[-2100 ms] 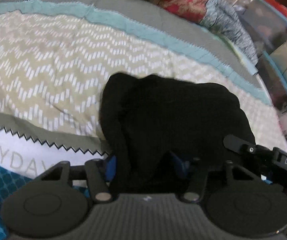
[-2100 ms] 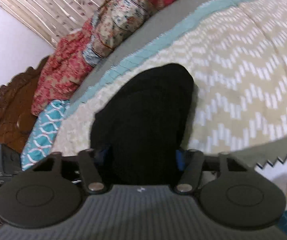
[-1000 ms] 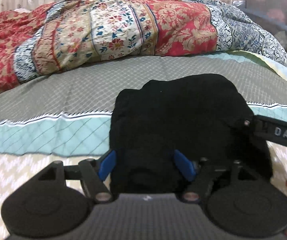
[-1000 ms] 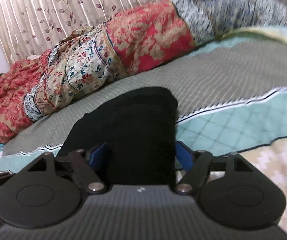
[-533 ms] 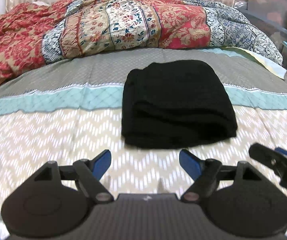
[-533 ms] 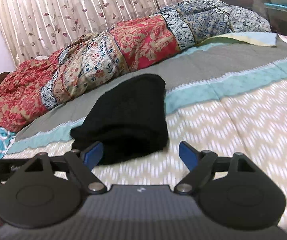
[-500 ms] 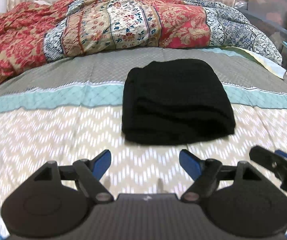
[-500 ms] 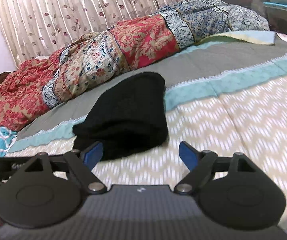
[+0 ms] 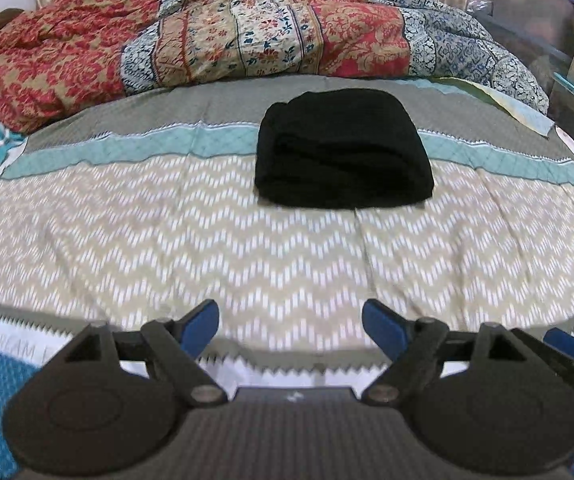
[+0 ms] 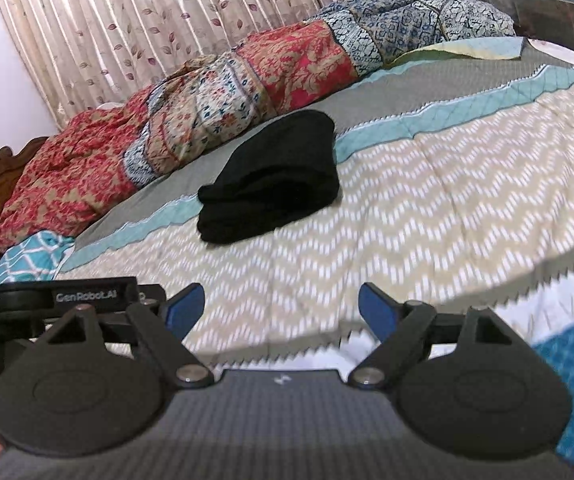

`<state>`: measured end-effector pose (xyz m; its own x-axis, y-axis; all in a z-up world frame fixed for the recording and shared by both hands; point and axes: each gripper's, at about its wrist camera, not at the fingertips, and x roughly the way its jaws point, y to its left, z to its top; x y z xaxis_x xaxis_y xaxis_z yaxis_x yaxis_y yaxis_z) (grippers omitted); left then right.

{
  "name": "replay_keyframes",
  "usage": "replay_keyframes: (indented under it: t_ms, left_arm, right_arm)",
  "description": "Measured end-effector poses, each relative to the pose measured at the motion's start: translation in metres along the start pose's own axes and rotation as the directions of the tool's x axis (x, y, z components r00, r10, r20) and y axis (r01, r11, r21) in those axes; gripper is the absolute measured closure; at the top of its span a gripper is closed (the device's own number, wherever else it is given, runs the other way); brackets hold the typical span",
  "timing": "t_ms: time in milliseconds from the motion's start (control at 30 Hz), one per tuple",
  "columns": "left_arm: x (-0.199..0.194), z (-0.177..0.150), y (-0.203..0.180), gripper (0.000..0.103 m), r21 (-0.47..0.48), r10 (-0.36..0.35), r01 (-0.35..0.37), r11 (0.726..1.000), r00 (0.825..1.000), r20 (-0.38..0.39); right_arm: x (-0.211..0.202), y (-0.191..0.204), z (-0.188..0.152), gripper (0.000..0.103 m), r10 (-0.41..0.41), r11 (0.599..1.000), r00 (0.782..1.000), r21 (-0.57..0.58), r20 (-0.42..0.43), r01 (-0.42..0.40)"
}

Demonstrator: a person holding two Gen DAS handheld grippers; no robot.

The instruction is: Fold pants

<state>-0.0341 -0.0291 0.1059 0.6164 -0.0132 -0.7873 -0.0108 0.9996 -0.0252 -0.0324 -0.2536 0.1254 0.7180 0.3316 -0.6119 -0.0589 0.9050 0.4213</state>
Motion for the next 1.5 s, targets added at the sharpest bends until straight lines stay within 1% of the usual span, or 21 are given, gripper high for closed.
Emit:
replay_keyframes:
  t_ms: [67,200,467,567,667,833,1000,1067,1133,1500]
  left_arm:
    - [-0.007,-0.008,0.001,0.021,-0.002,0.003,-0.003,1.000,1.000,-0.002]
    - [-0.019,-0.022,0.003,0.013,-0.008,0.014,-0.014,1.000,1.000,0.004]
    - [-0.030,-0.038,0.006,0.011,0.011,0.053,-0.054,0.999,0.998,0.024]
    - [-0.031,-0.042,0.005,0.010,0.029,0.075,-0.076,0.997,0.997,0.029]
    - [-0.032,-0.043,0.005,0.006,0.030,0.087,-0.087,0.996,0.996,0.029]
    - [-0.036,-0.046,0.004,0.000,0.039,0.101,-0.102,0.994,0.994,0.034]
    - [-0.036,-0.048,0.003,0.000,0.048,0.103,-0.103,0.994,0.995,0.013]
    - [-0.036,-0.048,0.003,0.000,0.048,0.105,-0.105,0.993,0.994,0.007]
    - [-0.036,-0.049,0.003,0.000,0.047,0.106,-0.106,0.993,0.994,0.001]
    - [-0.036,-0.053,0.006,0.000,0.057,0.109,-0.109,0.992,0.994,0.008]
  right_arm:
    - [-0.006,0.002,-0.006,0.017,0.005,1.000,1.000,-0.004,-0.006,-0.005]
    - [-0.016,0.004,-0.020,0.017,0.016,1.000,1.000,0.001,-0.024,-0.016]
    - [-0.025,0.016,-0.041,0.017,0.035,0.999,0.997,-0.023,-0.075,-0.037]
    - [-0.024,0.020,-0.043,0.016,0.037,0.999,0.995,-0.029,-0.094,-0.040]
    - [-0.024,0.022,-0.045,0.016,0.034,0.999,0.994,-0.031,-0.104,-0.037]
    - [-0.023,0.020,-0.047,0.015,0.033,0.999,0.991,0.006,-0.132,-0.033]
    - [-0.025,0.021,-0.050,0.010,0.020,1.000,0.989,0.015,-0.147,-0.018]
    - [-0.025,0.022,-0.050,0.007,-0.005,1.000,0.988,0.005,-0.156,0.005]
    - [-0.025,0.023,-0.051,0.007,-0.015,1.000,0.986,-0.004,-0.164,0.015]
    - [-0.020,0.017,-0.054,0.007,0.001,0.999,0.977,0.048,-0.213,0.009]
